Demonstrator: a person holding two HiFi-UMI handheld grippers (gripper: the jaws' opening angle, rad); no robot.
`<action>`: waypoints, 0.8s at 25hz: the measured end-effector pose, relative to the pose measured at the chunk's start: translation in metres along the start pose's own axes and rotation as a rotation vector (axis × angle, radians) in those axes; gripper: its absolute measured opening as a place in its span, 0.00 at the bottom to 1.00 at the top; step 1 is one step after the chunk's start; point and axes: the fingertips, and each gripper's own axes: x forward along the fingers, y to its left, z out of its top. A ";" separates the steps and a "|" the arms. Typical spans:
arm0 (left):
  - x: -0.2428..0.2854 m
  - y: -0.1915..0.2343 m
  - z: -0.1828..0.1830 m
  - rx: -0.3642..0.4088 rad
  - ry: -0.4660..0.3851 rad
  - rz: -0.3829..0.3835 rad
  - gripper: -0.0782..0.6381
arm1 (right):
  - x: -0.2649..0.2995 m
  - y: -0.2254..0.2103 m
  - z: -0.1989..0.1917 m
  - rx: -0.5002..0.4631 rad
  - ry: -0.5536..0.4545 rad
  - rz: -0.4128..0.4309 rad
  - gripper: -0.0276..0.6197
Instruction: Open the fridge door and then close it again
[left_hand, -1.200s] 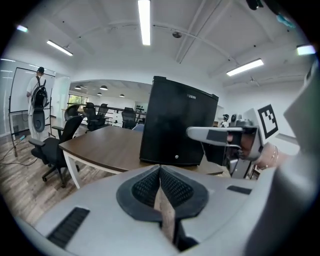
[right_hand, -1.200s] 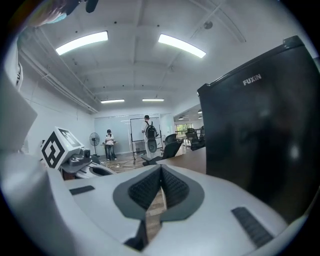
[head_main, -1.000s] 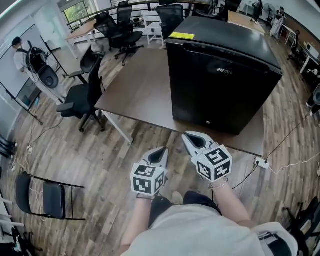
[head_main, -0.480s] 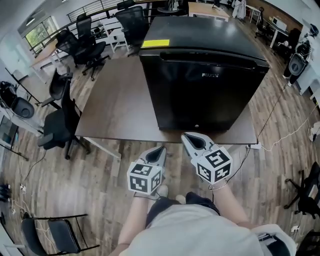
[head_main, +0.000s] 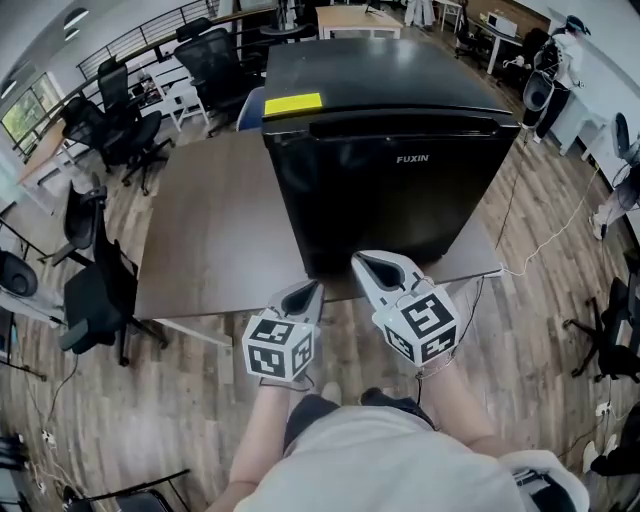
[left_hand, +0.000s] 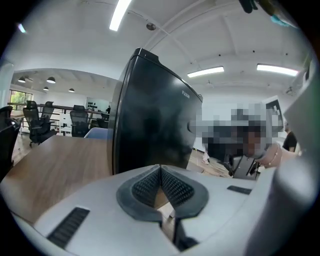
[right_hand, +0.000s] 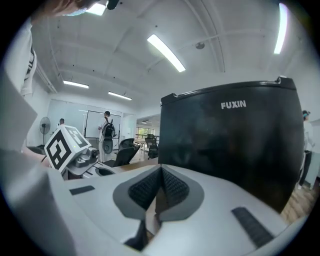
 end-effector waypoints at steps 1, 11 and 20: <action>0.002 0.002 0.005 0.008 -0.011 -0.008 0.12 | 0.000 -0.004 0.004 -0.027 -0.001 -0.025 0.04; 0.014 0.026 0.055 0.096 -0.121 -0.044 0.12 | -0.002 -0.032 0.059 -0.348 0.018 -0.226 0.04; 0.020 0.053 0.070 0.129 -0.142 0.032 0.17 | -0.005 -0.043 0.094 -0.762 0.121 -0.327 0.04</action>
